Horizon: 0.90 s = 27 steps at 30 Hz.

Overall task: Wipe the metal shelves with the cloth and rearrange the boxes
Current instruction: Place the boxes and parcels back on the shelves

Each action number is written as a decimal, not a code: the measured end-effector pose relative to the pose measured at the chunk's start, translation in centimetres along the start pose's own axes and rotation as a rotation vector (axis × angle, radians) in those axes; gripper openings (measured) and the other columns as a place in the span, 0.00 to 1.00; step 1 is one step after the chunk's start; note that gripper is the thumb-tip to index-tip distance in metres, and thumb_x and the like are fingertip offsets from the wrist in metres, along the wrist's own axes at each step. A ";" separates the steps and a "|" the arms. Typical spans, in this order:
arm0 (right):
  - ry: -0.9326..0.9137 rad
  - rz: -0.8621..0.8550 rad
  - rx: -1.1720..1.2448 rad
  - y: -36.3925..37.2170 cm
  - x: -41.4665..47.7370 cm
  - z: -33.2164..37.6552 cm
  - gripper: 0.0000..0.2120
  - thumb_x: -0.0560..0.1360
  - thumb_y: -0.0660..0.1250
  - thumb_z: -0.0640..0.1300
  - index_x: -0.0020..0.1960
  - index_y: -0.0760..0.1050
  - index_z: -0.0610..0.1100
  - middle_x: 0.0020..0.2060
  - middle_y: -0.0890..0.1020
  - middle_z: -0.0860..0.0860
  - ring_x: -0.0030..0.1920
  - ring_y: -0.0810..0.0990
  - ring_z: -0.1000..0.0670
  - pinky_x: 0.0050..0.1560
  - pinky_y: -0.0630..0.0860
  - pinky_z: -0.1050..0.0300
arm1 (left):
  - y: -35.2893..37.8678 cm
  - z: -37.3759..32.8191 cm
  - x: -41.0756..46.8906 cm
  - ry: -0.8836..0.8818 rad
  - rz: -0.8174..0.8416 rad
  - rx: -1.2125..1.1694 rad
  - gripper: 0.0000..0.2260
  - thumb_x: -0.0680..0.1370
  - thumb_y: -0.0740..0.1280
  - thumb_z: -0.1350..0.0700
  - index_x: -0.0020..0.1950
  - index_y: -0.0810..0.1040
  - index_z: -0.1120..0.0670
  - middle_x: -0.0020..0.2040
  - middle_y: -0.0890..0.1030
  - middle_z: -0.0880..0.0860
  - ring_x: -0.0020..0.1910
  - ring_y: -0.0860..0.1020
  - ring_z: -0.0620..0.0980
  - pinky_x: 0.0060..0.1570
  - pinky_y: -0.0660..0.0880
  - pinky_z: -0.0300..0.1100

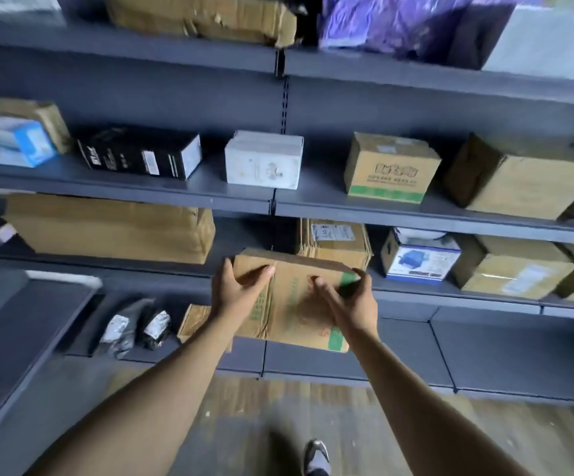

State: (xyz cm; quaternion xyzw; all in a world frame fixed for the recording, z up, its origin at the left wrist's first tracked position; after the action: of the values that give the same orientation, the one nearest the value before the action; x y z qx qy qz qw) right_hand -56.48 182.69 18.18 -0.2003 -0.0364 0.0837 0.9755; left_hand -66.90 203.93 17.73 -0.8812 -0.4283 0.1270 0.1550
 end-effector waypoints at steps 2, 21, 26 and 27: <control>-0.071 -0.034 0.029 -1.9 -0.5 4.0 0.35 0.69 0.78 0.60 0.69 0.69 0.49 0.52 0.79 0.53 0.57 0.79 0.47 0.57 0.75 0.53 | -2.0 -4.0 -1.0 0.071 -0.019 -0.025 0.51 0.68 0.74 0.32 0.81 0.58 0.55 0.78 0.64 0.57 0.76 0.64 0.58 0.74 0.64 0.53; -0.564 -0.235 0.189 -14.8 2.5 30.5 0.33 0.69 0.77 0.62 0.66 0.68 0.49 0.58 0.81 0.53 0.60 0.80 0.49 0.62 0.77 0.47 | -12.3 -32.5 -3.5 0.621 -0.160 -0.205 0.24 0.70 0.78 0.43 0.58 0.74 0.53 0.58 0.79 0.50 0.59 0.77 0.50 0.57 0.70 0.41; -0.600 -0.278 0.217 -17.0 6.5 33.1 0.32 0.67 0.78 0.64 0.62 0.68 0.52 0.56 0.81 0.53 0.57 0.80 0.50 0.61 0.78 0.45 | -11.1 -36.7 -1.7 0.702 -0.130 -0.179 0.22 0.69 0.76 0.41 0.57 0.76 0.49 0.55 0.81 0.48 0.55 0.80 0.49 0.55 0.76 0.45; -0.608 -0.289 0.211 -17.5 7.6 33.5 0.32 0.67 0.78 0.64 0.62 0.68 0.52 0.56 0.81 0.53 0.57 0.80 0.50 0.60 0.78 0.45 | -10.5 -37.6 -1.2 0.712 -0.125 -0.177 0.22 0.71 0.76 0.43 0.60 0.74 0.48 0.56 0.80 0.47 0.56 0.79 0.49 0.53 0.75 0.44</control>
State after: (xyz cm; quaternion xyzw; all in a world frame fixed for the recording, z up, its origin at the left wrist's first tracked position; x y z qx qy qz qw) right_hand -49.90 181.07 56.12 -0.0574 -0.3441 0.0040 0.9372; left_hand -61.71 202.90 56.46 -0.8523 -0.4097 -0.2349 0.2248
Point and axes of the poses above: each hand's wrist, its own x-axis towards the middle knuckle, its own y-axis out of the palm, z = x × y, the point moved 3 cm from there along x, towards the middle knuckle
